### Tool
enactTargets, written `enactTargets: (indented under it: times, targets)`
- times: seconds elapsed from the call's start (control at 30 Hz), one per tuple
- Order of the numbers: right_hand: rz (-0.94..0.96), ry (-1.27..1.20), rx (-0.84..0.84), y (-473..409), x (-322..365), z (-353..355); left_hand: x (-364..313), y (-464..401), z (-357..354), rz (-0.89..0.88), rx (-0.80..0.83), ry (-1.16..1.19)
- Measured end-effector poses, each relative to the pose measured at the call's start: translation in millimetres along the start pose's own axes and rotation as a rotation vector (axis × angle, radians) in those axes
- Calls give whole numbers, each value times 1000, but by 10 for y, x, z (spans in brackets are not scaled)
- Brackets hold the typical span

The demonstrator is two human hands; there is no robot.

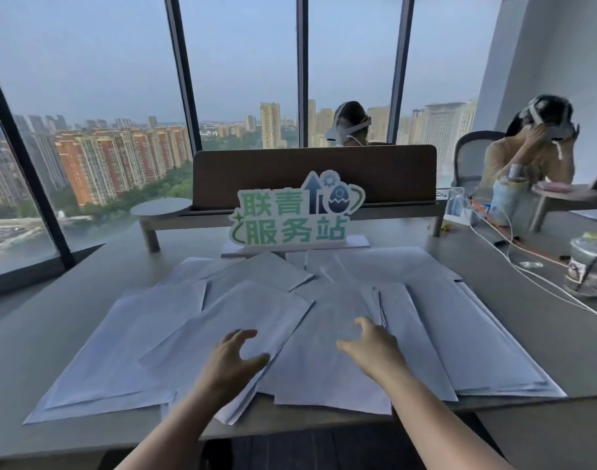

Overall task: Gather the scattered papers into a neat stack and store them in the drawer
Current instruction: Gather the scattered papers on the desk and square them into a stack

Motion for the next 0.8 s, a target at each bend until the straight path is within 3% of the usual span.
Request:
enactTargets:
  times: [0.4, 0.8]
  targets:
    - [-155, 109, -31, -324, -325, 167, -285, -343, -528, -84, 77, -41]
    - [-263, -484, 48, -598, -406, 163, -321, -270, -752, -131, 55, -251]
Point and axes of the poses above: each hand's wrist, its own y-axis away from the middle knuckle, its own z-axis out of the back of the hand, x = y × z, the point moved 10 cm from there along -y, towards the middle knuckle, and after that the axes turned 6 degrees about -z, right-handed, at the moved point
